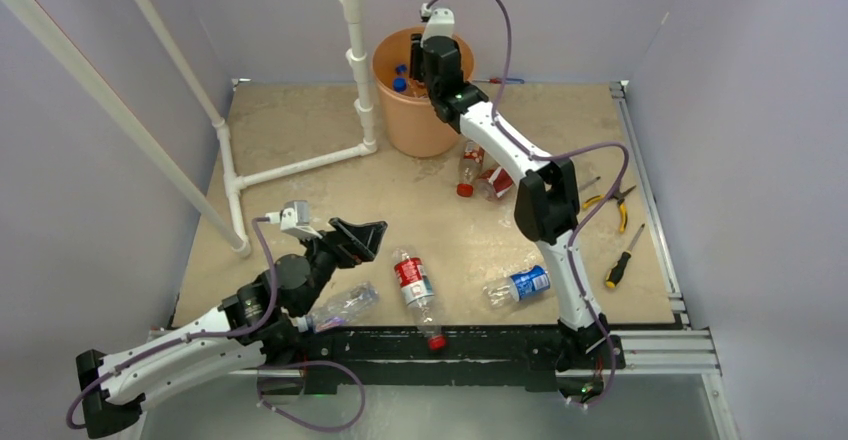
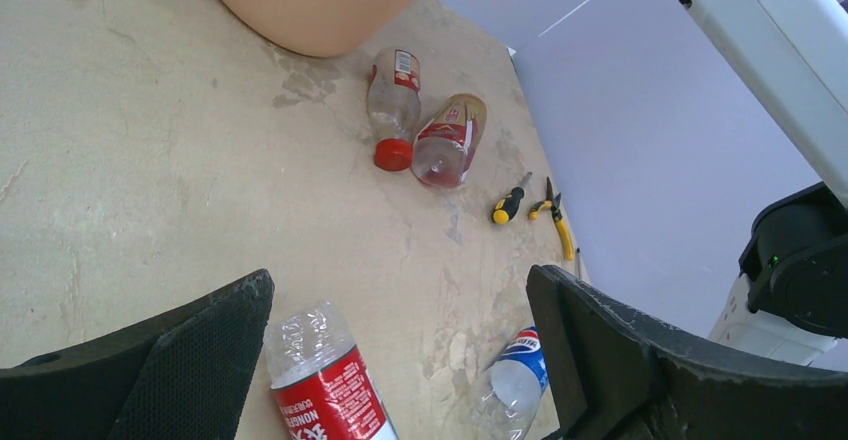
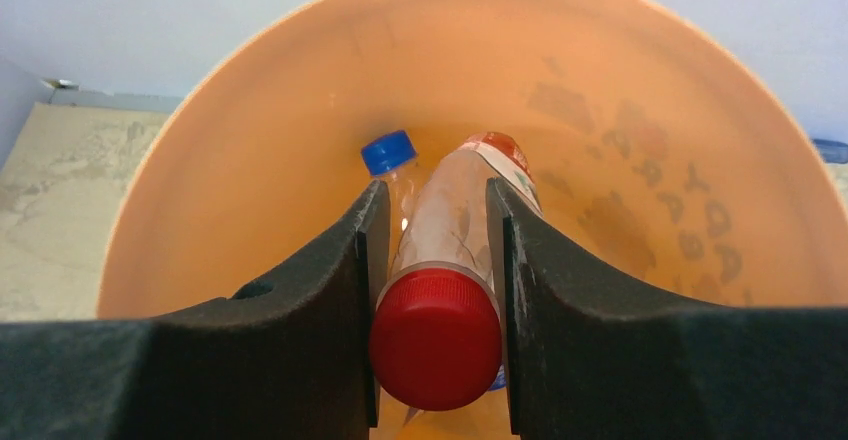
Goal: Put the plastic bottles in the bin
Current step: Place the plastic bottle in the trash bin, then pick up the plastic bottle from the corner of the board.
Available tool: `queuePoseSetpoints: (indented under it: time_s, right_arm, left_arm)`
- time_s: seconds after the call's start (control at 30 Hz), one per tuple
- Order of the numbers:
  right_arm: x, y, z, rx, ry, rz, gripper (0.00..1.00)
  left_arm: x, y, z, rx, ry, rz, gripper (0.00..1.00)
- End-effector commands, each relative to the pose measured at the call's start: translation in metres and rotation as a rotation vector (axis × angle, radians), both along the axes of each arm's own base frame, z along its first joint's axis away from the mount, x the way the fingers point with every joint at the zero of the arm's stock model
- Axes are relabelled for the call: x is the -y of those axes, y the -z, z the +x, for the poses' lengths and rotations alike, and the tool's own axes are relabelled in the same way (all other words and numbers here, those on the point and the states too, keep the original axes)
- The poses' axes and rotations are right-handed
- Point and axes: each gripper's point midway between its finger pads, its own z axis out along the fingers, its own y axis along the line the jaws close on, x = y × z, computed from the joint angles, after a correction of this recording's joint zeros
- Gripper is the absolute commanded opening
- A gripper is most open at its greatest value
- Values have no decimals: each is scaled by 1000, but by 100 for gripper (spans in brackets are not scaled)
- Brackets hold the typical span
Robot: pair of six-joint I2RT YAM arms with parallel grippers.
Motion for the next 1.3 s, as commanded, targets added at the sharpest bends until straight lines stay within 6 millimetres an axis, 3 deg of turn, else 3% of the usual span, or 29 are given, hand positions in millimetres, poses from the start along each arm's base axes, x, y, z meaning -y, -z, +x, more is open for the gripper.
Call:
queuePoseSetpoints:
  time_s: [0.0, 0.37, 0.53, 0.73, 1.0, 1.17, 1.27]
  right_arm:
    - [-11, 15, -4, -36, -48, 27, 0]
    - [-9, 19, -17, -63, -58, 63, 2]
    - [-4, 2, -25, -33, -57, 92, 42]
    - [-2, -49, -26, 45, -58, 129, 59]
    - [-1, -108, -28, 124, -73, 145, 68]
    - [17, -158, -50, 201, -53, 210, 69]
    - [30, -190, -78, 242, -62, 282, 70]
  left_arm:
    - [4, -1, -1, -1, 14, -32, 99]
    - [9, -6, -1, 6, 28, -74, 99]
    - [12, -4, -2, -2, 41, -74, 99]
    - [12, -8, -4, 1, 48, -90, 99]
    - [13, -9, -5, -7, 57, -102, 99]
    - [12, -12, -5, -9, 51, -107, 99]
    - [7, -7, -5, -25, 35, -77, 99]
